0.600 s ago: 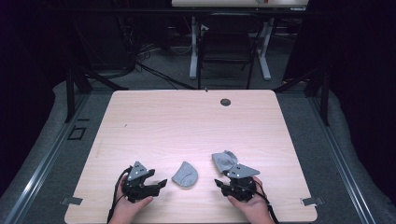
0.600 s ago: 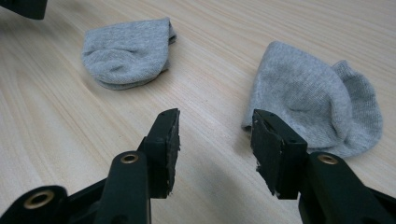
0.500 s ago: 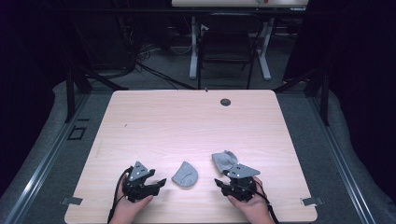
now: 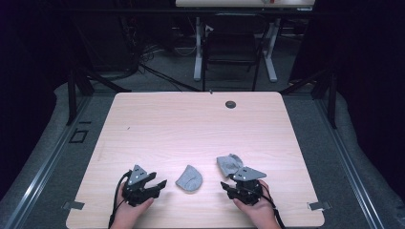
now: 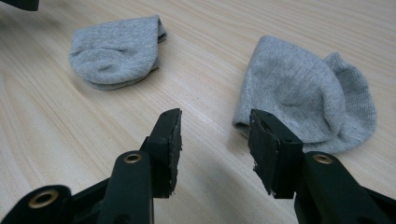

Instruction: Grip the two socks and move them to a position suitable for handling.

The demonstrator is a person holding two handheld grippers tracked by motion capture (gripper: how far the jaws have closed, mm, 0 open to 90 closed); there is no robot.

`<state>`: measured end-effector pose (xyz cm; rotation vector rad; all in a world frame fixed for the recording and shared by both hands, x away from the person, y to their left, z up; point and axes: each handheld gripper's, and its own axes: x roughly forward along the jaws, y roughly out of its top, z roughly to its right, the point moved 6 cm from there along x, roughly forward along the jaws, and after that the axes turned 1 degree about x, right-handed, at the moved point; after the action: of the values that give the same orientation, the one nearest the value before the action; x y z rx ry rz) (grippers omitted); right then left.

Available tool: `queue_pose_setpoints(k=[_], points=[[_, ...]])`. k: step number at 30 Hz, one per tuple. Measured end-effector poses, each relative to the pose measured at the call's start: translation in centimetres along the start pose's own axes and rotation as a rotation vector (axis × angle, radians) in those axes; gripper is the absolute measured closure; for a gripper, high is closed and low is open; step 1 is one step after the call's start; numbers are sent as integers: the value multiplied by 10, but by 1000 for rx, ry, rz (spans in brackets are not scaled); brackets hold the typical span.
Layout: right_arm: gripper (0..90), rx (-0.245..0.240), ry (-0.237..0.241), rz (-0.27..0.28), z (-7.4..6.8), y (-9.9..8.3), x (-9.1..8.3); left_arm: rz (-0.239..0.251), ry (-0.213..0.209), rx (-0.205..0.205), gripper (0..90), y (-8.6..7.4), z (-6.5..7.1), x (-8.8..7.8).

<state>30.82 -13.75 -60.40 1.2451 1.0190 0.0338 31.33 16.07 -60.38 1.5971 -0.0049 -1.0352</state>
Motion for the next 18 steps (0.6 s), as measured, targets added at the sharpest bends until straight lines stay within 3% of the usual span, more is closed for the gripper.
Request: queue_pose_setpoints(k=[7, 10, 13, 18], points=[[551, -10, 5, -2, -1, 0, 0, 3, 19, 29, 513, 1, 2, 0], [551, -7, 5, -5, -1, 0, 0, 8, 31, 20, 545, 3, 1, 0], [550, 0, 2, -7, -2, 0, 1, -1, 12, 1, 603, 4, 2, 2], [551, 0, 9, -18, -4, -1, 1, -1, -3, 3, 672, 10, 6, 4]])
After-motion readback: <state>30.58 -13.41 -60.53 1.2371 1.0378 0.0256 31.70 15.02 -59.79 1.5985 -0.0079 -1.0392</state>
